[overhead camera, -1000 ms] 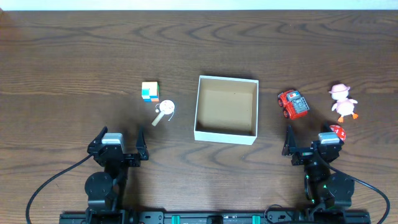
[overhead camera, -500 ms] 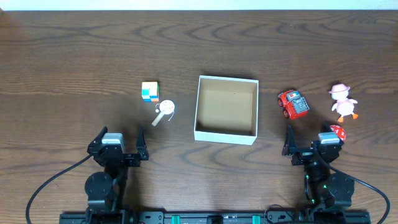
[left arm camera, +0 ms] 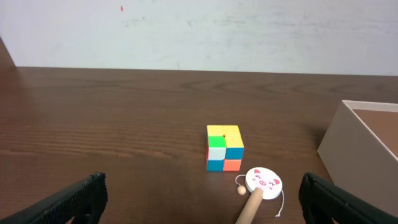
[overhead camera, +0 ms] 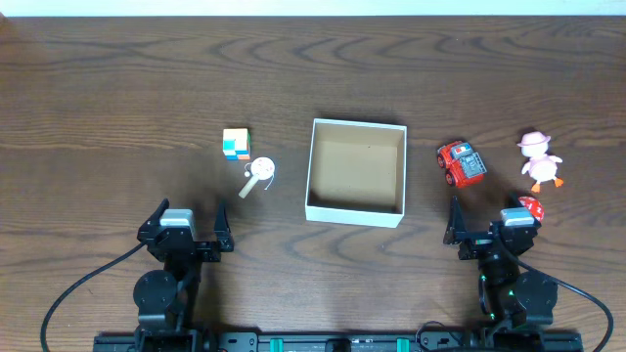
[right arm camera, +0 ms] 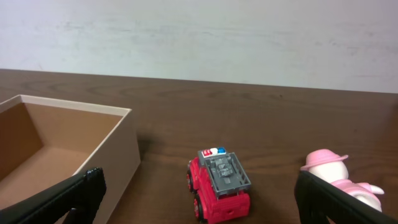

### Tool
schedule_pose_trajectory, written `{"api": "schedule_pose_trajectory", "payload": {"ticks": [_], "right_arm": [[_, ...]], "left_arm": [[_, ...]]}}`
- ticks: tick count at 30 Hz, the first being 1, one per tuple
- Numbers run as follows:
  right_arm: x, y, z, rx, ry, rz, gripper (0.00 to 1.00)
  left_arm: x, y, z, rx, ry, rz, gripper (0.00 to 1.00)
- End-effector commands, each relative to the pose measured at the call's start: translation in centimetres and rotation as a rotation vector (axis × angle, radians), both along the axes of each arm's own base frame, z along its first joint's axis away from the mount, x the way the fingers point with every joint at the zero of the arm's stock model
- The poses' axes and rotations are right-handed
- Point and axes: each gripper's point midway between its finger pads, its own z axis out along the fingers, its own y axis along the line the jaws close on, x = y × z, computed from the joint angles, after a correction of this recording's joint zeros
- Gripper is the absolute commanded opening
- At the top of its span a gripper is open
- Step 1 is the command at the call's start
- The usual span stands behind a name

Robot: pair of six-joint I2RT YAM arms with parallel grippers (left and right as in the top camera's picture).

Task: Pack container

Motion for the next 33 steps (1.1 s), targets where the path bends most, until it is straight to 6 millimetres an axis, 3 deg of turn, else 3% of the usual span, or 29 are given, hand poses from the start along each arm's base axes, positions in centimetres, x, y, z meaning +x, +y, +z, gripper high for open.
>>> {"api": "schedule_pose_trajectory", "payload": {"ticks": [1, 17, 20, 26, 33], "right_arm": [[0.0, -0.2, -0.1, -0.011, -0.005, -0.007, 0.99], [0.0, -0.2, -0.1, -0.012, -0.005, -0.008, 0.99], [0.0, -1.5, -0.2, -0.052, -0.002, -0.076, 0.99], [0.1, -1.6, 0.2, -0.051, -0.017, -0.085, 0.99], [0.1, -1.6, 0.8, 0.057, -0.035, -0.092, 0.99]], "left_arm": [[0.1, 0.3, -1.5, 0.001, 0.03, 0.018, 0.98], [0.1, 0.3, -1.5, 0.001, 0.029, 0.018, 0.98], [0.1, 0.3, -1.5, 0.001, 0.029, 0.018, 0.98], [0.1, 0.3, -1.5, 0.001, 0.03, 0.018, 0.98], [0.1, 0.3, -1.5, 0.001, 0.029, 0.018, 0.98]]}}
